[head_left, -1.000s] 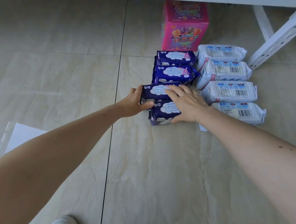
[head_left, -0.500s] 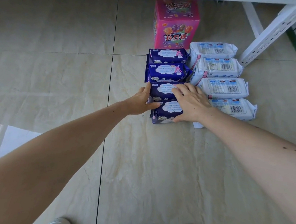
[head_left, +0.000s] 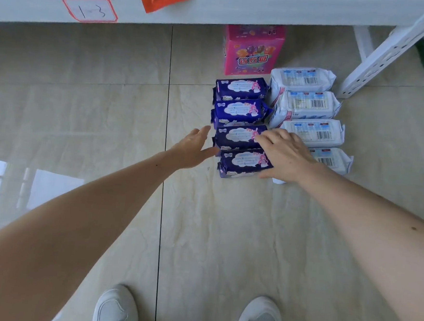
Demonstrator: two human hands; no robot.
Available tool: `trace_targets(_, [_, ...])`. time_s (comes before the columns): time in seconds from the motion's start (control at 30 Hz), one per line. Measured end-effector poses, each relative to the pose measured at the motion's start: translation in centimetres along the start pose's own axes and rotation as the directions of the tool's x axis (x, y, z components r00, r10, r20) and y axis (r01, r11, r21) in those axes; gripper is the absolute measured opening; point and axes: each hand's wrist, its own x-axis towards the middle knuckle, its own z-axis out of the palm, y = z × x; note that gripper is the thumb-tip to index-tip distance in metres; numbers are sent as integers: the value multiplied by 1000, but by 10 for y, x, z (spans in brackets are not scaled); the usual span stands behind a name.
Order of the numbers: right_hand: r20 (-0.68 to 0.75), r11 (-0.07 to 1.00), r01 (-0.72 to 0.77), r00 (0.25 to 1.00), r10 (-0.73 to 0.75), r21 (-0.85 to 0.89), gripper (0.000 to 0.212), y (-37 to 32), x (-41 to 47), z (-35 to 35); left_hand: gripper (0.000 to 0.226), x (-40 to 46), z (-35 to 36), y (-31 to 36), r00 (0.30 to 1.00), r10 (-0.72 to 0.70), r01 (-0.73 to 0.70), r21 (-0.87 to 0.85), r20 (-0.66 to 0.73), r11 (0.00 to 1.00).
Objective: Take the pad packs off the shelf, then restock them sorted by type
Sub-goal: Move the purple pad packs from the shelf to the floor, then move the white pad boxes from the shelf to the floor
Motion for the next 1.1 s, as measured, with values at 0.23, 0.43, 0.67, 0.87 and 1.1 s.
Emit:
trace_targets(0.23, [-68, 975, 11, 998, 4, 223, 48, -7, -77, -153, 42, -90, -116, 86, 999, 36, -36, 17, -33, 999])
trace_targets(0.43, [-77, 981, 19, 997, -4, 195, 46, 0, -143, -331, 34, -174, -264, 185, 992, 103, -104, -12, -78, 995])
trace_targets(0.67, [-152, 990, -14, 988, 36, 142, 42, -6, -210, -525, 28, -267, -431, 281, 975, 182, -187, -30, -129, 982])
trace_targets(0.87, [-282, 994, -4, 959, 36, 113, 47, -23, -231, -638, 24, -324, -538, 324, 931, 332, -323, 79, -152, 943])
trace_targets(1.1, [-373, 995, -33, 926, 66, 95, 49, -37, -227, -721, 29, -338, -615, 329, 908, 353, -332, 128, -225, 935])
